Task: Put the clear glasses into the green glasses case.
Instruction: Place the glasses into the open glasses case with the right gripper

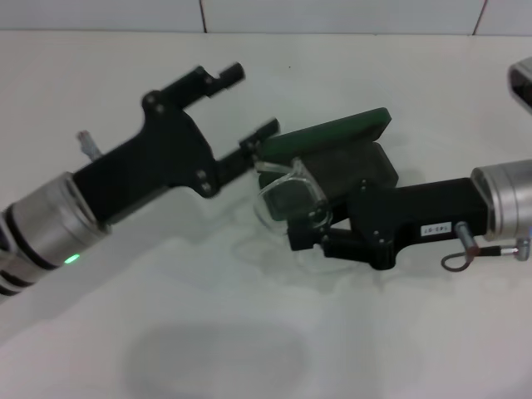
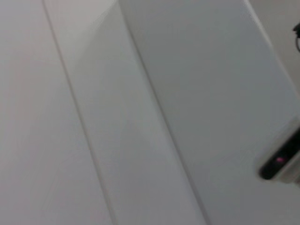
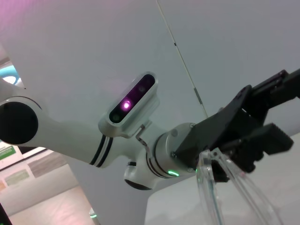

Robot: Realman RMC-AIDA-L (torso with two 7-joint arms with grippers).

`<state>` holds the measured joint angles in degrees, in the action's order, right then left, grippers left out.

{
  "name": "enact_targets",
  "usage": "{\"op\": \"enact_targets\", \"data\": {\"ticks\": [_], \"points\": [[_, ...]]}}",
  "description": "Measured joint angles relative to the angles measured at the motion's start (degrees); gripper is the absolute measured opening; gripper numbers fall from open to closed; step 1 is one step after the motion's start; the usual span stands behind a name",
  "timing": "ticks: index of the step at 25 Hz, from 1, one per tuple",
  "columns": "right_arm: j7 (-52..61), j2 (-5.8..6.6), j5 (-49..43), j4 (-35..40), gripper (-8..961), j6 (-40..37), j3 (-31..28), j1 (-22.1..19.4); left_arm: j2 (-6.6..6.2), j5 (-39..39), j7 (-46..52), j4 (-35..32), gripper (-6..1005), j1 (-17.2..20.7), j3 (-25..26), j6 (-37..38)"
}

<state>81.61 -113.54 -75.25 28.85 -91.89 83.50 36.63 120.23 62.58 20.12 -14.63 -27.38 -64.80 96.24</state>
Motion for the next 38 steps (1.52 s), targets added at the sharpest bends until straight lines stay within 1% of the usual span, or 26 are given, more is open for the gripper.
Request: {"op": "enact_targets", "data": {"ticks": [2,3,5,6,7,8,10,11,12,13,14,16,20,25,27,31,34,38], "points": [[-0.09,0.43,-0.01,1.30,123,0.33,-0.29,-0.71,0.02,-3.20,0.00,0.02,638,0.84,0.14,0.01],[-0.21,0.77,-0.21,3.08,123,0.84,-0.80,-1.76,0.02,-5.62,0.00,0.03,638,1.37,0.15,0.01],[-0.27,1.01,-1.14,5.35,123,1.42,-1.58,-2.88,0.04,-10.02,0.05,0.04,638,2.38,0.16,0.01],[-0.29,1.10,-1.99,6.89,123,1.76,-2.21,-3.72,0.04,-10.02,0.05,0.04,638,2.38,0.16,0.01],[-0.30,1.02,-3.76,9.15,123,2.18,-3.21,-4.60,-0.06,-15.14,0.35,0.06,638,3.76,0.14,0.23],[-0.29,0.82,-5.80,11.34,123,2.66,-4.16,-5.49,-0.12,-16.62,0.47,0.09,637,4.23,0.15,0.38],[-0.06,-0.20,-12.07,18.32,124,4.54,-6.12,-7.63,-0.19,-19.51,0.58,0.12,637,5.45,0.21,1.23],[0.02,-0.52,-13.59,19.98,124,5.07,-6.38,-8.09,-0.20,-20.34,0.61,0.15,637,5.96,0.21,1.63],[0.23,-1.61,-18.99,26.17,124,8.19,-6.44,-10.03,-0.21,-20.98,0.62,0.15,637,6.59,0.21,2.06],[0.26,-1.86,-20.19,27.85,124,9.24,-6.16,-10.70,-0.21,-21.43,0.61,0.15,637,7.05,0.23,2.37],[0.34,-2.36,-22.57,31.53,124,11.53,-5.16,-12.13,-0.21,-21.60,0.62,0.18,637,7.57,0.21,2.57],[0.38,-2.47,-24.31,36.07,124,15.76,-2.57,-13.93,-0.20,-21.74,0.61,0.61,637,8.24,0.22,2.72],[-0.02,-2.34,-25.03,41.48,124,26.34,3.38,-16.09,-0.26,-22.27,0.44,2.52,638,8.68,0.20,2.78],[-3.08,-2.33,-28.22,42.77,124,35.78,9.81,-16.15,-0.33,-22.30,0.47,3.71,638,8.51,0.18,2.59],[-4.45,-2.33,-28.49,42.45,123,38.66,12.45,-16.10,-0.38,-22.18,0.48,3.80,638,8.39,0.15,2.48],[-7.23,-2.40,-28.70,42.32,123,47.38,17.50,-16.99,-0.38,-22.20,0.49,3.82,638,8.48,0.18,2.28],[-8.52,-2.42,-28.74,42.36,123,52.19,19.42,-17.34,-0.45,-22.30,0.55,3.83,637,8.16,0.20,1.81],[-10.70,-2.39,-28.76,41.81,123,54.59,20.05,-17.06,-0.46,-22.26,0.60,3.71,637,7.59,0.19,1.26]]}}
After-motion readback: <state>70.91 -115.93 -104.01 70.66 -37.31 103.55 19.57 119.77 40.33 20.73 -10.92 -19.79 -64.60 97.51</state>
